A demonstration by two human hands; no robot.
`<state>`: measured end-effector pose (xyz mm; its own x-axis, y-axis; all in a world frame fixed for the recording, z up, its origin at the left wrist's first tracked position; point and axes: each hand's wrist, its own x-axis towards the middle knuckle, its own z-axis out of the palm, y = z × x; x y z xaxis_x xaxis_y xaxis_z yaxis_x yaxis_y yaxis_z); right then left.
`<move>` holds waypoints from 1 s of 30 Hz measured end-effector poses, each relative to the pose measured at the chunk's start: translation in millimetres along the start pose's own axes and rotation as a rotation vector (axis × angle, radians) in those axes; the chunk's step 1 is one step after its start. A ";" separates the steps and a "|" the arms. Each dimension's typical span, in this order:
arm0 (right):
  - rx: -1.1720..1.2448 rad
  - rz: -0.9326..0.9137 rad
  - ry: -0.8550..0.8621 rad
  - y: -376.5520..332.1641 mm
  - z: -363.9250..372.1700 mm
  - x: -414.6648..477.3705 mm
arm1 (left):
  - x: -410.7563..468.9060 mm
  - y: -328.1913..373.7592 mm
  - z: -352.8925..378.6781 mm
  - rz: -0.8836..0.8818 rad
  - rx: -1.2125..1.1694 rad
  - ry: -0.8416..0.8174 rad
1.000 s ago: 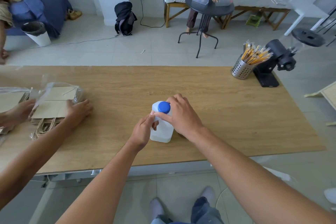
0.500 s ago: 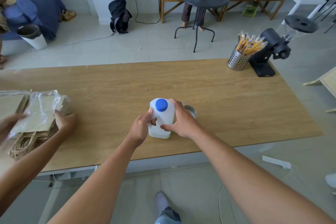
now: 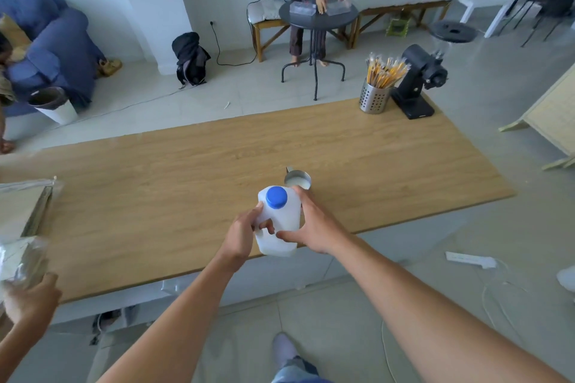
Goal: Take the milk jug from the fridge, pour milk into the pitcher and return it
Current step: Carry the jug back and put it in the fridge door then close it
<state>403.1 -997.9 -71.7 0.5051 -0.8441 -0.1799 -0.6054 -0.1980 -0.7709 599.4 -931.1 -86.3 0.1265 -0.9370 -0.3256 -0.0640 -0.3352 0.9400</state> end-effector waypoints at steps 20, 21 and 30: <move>0.104 0.177 0.398 50.5 -34.7 -244.9 | -113.8 8.5 154.0 0.036 0.002 -0.369; 0.122 0.189 0.419 53.3 -38.0 -257.1 | -117.0 9.1 164.0 0.049 0.009 -0.400; 0.188 0.352 0.633 73.1 -63.3 -344.6 | -131.7 20.2 251.4 0.069 0.085 -0.696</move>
<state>145.9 -753.1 -27.3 -0.1840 -0.9786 -0.0925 -0.5219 0.1770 -0.8344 332.6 -839.1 -50.2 -0.5415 -0.7920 -0.2818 -0.1295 -0.2526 0.9589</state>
